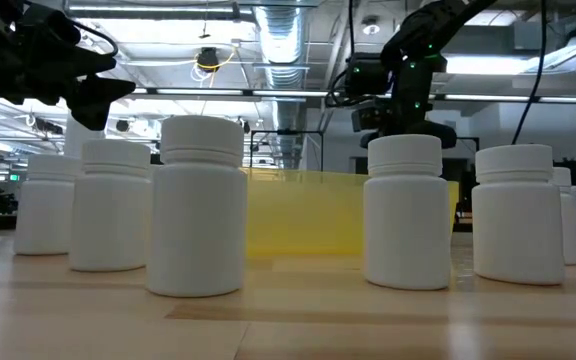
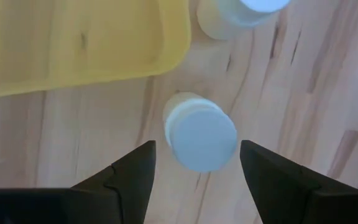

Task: Pick and place pill bottles into a basket
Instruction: Put the white pill bottle into the yellow bin

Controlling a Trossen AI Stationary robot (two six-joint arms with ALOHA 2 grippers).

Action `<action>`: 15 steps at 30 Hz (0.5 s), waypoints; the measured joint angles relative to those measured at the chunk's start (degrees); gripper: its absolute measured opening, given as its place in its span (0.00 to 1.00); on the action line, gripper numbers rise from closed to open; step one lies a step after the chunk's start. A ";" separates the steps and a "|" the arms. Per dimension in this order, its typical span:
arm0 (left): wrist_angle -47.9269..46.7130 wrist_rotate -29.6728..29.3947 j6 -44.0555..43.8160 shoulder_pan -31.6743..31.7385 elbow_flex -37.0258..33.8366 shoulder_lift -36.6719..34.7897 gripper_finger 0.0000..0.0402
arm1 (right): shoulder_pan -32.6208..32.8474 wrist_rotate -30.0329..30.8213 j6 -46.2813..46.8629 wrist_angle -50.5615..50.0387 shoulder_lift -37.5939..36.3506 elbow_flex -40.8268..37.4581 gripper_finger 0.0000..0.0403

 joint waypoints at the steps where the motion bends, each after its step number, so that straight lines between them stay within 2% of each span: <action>1: 0.00 0.00 0.00 0.01 0.00 0.00 0.48 | -0.04 0.00 -0.33 0.23 0.00 0.00 0.57; 8: 0.00 0.00 0.00 -0.01 0.00 0.00 0.48 | 0.02 -0.61 -1.66 0.58 0.17 0.00 0.57; 15: 0.01 0.00 0.00 0.00 0.00 0.00 0.48 | 0.28 -0.30 -2.08 0.10 4.48 0.00 0.57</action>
